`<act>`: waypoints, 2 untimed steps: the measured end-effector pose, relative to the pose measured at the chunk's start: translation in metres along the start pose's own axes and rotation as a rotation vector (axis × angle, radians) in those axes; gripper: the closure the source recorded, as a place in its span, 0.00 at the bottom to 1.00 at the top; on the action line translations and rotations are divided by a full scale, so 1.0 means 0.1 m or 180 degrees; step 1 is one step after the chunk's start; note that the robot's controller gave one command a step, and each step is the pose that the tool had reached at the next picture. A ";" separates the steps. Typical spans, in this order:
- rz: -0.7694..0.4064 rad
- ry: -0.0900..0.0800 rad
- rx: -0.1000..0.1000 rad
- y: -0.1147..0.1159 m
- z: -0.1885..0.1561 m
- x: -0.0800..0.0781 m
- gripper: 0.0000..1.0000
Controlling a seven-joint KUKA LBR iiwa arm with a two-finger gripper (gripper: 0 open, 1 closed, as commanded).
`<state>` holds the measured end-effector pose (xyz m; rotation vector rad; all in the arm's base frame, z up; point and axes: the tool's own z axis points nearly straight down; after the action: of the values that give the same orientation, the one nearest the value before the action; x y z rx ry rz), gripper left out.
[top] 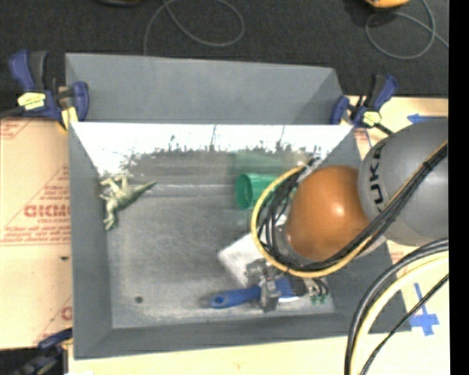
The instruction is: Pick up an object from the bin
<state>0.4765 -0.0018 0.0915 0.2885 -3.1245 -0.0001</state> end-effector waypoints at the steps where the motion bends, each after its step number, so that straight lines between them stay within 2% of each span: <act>1: 0.0002 -0.0010 0.0003 0.00 -0.12 -0.01 1.00; 2: 0.0004 -0.0009 0.0002 0.00 -0.25 -0.01 1.00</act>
Offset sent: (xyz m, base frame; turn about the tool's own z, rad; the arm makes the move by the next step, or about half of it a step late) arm -0.0001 0.0001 0.0080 0.0000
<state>0.4775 -0.0018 0.1162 0.2868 -3.1275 0.0005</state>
